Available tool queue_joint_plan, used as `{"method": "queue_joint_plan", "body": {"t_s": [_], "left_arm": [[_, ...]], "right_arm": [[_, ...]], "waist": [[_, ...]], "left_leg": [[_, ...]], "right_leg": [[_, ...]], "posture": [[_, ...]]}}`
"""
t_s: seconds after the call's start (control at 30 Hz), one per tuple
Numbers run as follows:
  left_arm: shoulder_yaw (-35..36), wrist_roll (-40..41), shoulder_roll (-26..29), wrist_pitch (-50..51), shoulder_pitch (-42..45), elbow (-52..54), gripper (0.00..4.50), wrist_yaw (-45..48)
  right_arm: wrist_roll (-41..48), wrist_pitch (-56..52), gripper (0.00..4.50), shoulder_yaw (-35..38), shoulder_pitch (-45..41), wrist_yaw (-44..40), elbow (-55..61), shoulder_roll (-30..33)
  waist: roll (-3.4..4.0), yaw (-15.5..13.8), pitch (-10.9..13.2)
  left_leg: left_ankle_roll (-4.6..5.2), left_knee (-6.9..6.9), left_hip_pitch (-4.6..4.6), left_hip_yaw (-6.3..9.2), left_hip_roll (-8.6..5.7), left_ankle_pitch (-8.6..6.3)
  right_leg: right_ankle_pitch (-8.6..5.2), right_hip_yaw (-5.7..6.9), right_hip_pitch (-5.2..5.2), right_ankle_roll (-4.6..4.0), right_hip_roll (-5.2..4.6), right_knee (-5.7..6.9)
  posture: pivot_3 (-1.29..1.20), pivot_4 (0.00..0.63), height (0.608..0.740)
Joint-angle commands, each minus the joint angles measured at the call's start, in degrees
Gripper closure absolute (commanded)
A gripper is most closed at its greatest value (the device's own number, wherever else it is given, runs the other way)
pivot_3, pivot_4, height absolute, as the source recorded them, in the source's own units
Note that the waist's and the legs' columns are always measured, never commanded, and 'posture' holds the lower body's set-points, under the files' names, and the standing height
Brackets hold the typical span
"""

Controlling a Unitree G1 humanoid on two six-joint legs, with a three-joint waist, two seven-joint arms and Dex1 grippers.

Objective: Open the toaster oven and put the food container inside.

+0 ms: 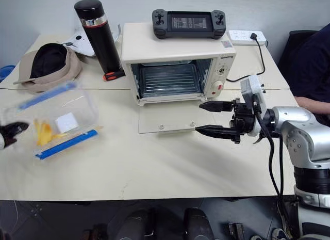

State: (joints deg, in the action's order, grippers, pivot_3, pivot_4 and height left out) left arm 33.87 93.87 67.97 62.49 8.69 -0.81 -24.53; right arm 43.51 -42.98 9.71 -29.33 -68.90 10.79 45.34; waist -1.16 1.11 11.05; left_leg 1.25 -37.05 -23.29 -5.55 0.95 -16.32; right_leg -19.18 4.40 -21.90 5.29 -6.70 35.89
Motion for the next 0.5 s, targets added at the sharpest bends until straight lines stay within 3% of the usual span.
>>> {"method": "queue_joint_plan", "body": {"t_s": [0.03, 0.13, 0.23, 0.5], "left_arm": [[-6.52, 3.13, 0.29, 2.53, 9.29, 3.58, 4.33, 3.27], [-13.46, 4.64, -2.47, 3.61, 18.46, 3.58, 4.33, 1.78], [-23.73, 3.47, -12.46, 4.45, 30.25, 1.93, 4.33, -4.08], [-32.51, 0.42, -30.79, 5.3, 43.11, -5.84, 4.33, -16.49]], "right_arm": [[2.72, -0.97, 0.0, 4.51, 3.47, 3.77, 4.75, 0.44], [1.69, 0.09, 0.0, 5.49, 7.15, 5.69, 5.59, 0.66], [0.34, 2.08, 0.0, 8.71, 11.42, 6.94, 5.73, 1.86], [1.94, 3.08, 0.0, 15.31, 17.43, 10.98, 10.03, 1.91]], "waist": [[0.06, 0.04, 0.03], [0.06, 0.1, 0.03], [0.06, -0.61, 0.05], [0.0, -1.45, 0.08]], "left_leg": [[0.0, 0.01, 0.03, -0.03, -0.02, 0.0], [-0.02, 0.0, 0.08, 0.0, 0.0, 0.04], [0.32, -0.02, 0.1, -0.01, -0.01, 0.28], [0.47, -0.15, 0.07, -0.09, -0.04, 0.46]], "right_leg": [[0.01, -0.03, 0.02, 0.01, -0.02, 0.01], [0.01, 0.02, 0.06, 0.02, 0.03, 0.08], [0.02, 0.03, 0.09, 0.04, 0.08, 0.11], [0.12, -0.03, 0.17, 0.24, 0.21, 0.23]], "posture": [[0.0, 0.15, 0.74], [0.0, 0.15, 0.74], [0.0, 0.15, 0.74], [0.0, 0.15, 0.74]]}}
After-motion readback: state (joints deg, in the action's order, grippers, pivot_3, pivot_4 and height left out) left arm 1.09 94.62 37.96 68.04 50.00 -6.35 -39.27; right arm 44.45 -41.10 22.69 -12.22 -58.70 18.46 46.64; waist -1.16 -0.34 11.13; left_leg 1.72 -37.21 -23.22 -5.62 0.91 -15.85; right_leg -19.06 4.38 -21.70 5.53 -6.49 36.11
